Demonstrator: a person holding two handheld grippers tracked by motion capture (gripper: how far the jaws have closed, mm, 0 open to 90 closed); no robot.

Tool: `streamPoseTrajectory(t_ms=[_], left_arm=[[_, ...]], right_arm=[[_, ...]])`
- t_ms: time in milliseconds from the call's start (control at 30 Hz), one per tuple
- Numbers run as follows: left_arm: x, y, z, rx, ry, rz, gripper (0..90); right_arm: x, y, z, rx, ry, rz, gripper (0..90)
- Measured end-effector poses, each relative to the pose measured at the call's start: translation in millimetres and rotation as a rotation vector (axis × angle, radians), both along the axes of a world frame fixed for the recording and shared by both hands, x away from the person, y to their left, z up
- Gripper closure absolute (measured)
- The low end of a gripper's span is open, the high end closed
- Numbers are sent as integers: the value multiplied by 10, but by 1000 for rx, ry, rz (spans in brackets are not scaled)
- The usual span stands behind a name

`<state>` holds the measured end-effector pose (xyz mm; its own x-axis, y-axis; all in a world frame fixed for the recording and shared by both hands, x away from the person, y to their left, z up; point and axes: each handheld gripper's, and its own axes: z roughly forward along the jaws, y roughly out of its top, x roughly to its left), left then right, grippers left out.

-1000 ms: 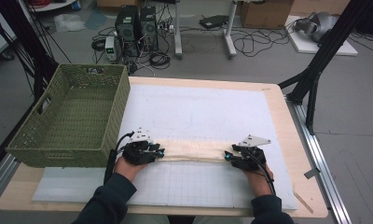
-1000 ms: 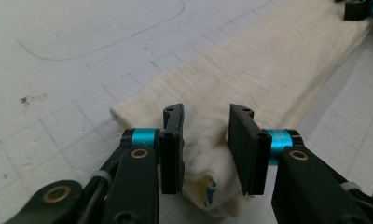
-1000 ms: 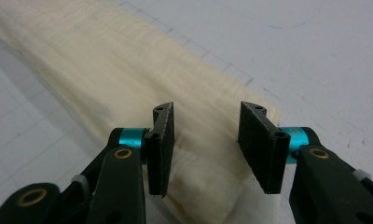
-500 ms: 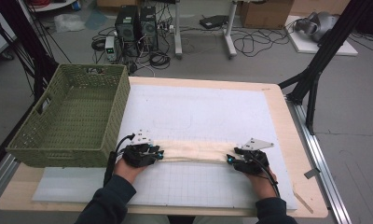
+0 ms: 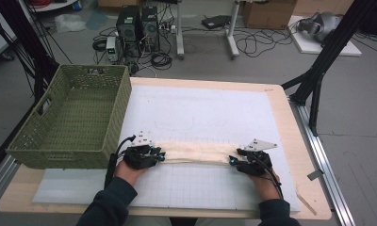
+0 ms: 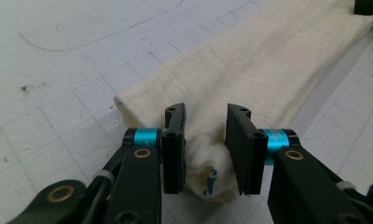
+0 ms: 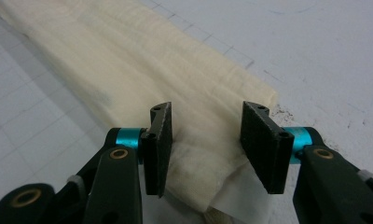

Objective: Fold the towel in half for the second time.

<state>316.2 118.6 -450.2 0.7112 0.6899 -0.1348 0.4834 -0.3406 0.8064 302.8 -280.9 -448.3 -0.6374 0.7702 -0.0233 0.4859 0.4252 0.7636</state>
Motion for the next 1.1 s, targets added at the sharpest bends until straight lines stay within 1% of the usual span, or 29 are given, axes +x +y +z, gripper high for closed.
streamPoseTrajectory(t_ms=[67, 200, 300, 333, 367, 400, 433, 533, 633, 700, 733, 767, 833, 933, 1033, 1100], left_arm=[[-4, -3, 1, 4, -2, 0, 671], [1, 8, -3, -21, 7, 1, 639], [10, 19, 1, -53, 17, -5, 587], [15, 21, 5, -71, 23, -6, 566], [18, 28, 15, -85, 24, -7, 541], [18, 37, 30, -96, 18, -5, 525], [15, 45, 47, -106, 2, 4, 515], [6, 86, 95, -165, -33, 28, 478], [-12, 111, 158, -191, -88, 23, 464], [-23, 129, 203, -214, -123, 27, 449], [-28, 142, 222, -226, -137, 30, 435], [-32, 153, 238, -235, -150, 33, 422], [-38, 177, 262, -255, -172, 48, 381], [-38, 209, 288, -272, -198, 88, 255], [-34, 244, 313, -281, -220, 81, 191], [-35, 262, 328, -281, -229, 88, 189]], right_arm=[[-2, 0, 1, 4, 3, -4, 514], [5, -15, 3, 15, 4, -16, 474], [6, -28, 8, 19, 7, -38, 407], [6, -39, 12, 29, 10, -42, 403], [4, -49, 22, 36, 0, -41, 397], [-5, -54, 40, 38, -8, -43, 394], [-14, -55, 59, 45, -22, -43, 390], [-39, -55, 119, 60, -55, -46, 375], [-64, -70, 177, 79, -87, -49, 362], [-81, -87, 217, 99, -100, -59, 344], [-88, -96, 238, 103, -115, -62, 336], [-99, -104, 258, 109, -121, -65, 331], [-117, -127, 294, 105, -139, -65, 324], [-137, -164, 326, 95, -154, -67, 307], [-152, -213, 344, 101, -159, -74, 290], [-166, -247, 361, 102, -175, -75, 289]])
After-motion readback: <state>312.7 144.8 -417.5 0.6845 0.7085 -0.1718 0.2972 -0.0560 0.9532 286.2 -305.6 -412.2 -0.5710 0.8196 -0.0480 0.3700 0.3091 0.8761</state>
